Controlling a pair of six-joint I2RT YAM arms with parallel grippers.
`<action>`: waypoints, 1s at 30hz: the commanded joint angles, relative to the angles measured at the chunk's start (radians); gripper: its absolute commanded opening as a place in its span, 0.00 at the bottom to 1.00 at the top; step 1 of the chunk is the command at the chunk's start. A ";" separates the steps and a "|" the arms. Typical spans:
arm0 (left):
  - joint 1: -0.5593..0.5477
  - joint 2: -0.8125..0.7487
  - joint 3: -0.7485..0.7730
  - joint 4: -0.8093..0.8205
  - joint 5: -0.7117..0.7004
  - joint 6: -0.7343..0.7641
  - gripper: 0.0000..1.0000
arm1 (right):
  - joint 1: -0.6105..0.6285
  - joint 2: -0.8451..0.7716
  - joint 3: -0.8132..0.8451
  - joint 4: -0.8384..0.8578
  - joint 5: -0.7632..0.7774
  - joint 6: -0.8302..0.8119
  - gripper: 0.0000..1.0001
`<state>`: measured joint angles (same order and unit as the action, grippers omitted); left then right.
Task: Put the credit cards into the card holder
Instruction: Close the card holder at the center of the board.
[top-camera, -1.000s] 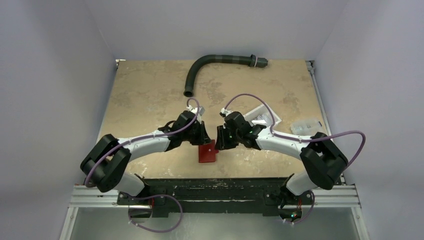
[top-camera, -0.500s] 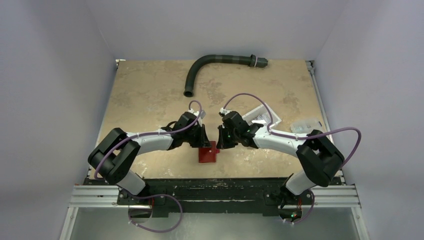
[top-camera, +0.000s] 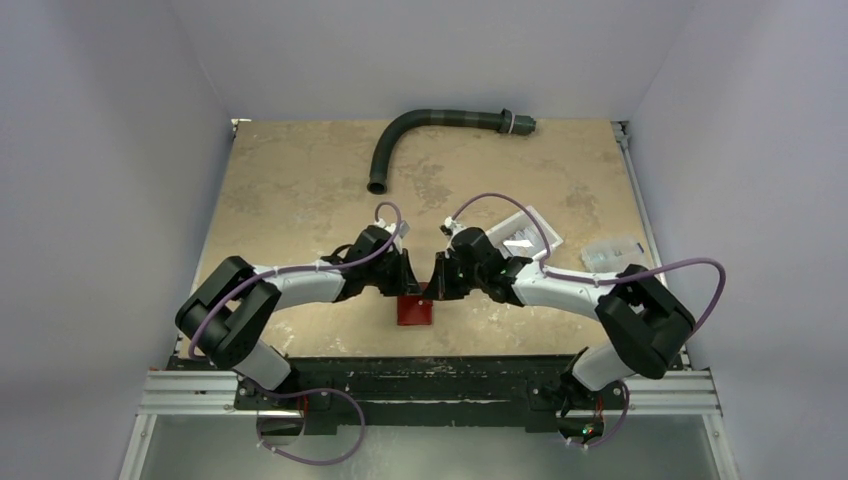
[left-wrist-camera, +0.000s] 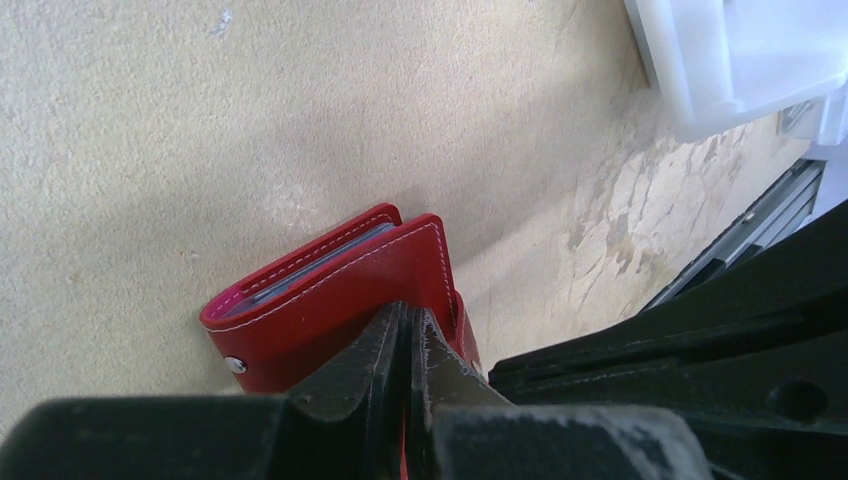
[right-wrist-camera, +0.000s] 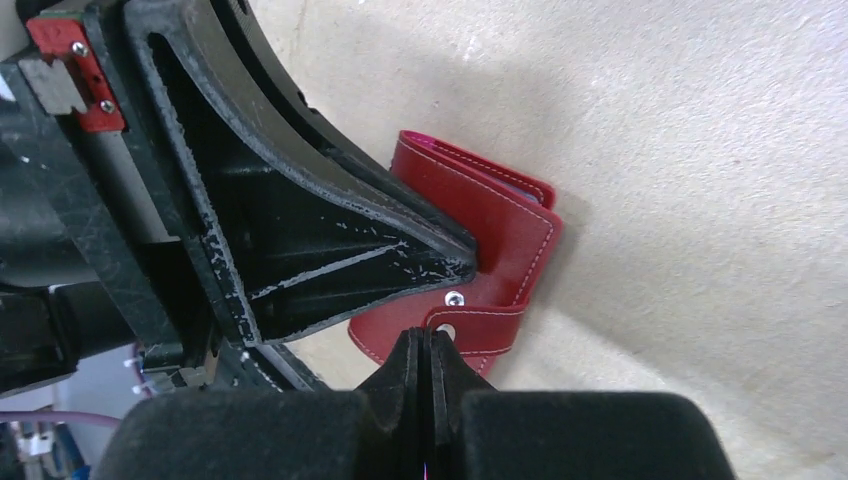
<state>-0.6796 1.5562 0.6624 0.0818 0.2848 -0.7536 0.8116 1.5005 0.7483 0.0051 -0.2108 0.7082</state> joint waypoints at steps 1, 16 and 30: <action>0.005 0.000 -0.060 0.014 -0.004 -0.044 0.00 | 0.003 0.001 -0.028 0.170 -0.083 0.092 0.00; 0.006 -0.081 -0.186 0.262 0.053 -0.211 0.03 | 0.001 -0.010 -0.076 0.220 -0.081 0.115 0.00; 0.023 -0.484 -0.132 -0.191 -0.077 -0.022 0.65 | 0.002 -0.040 0.084 -0.137 0.042 -0.141 0.00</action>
<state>-0.6613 1.1172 0.5205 0.0429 0.2428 -0.8482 0.8116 1.4849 0.7761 -0.0448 -0.2241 0.6495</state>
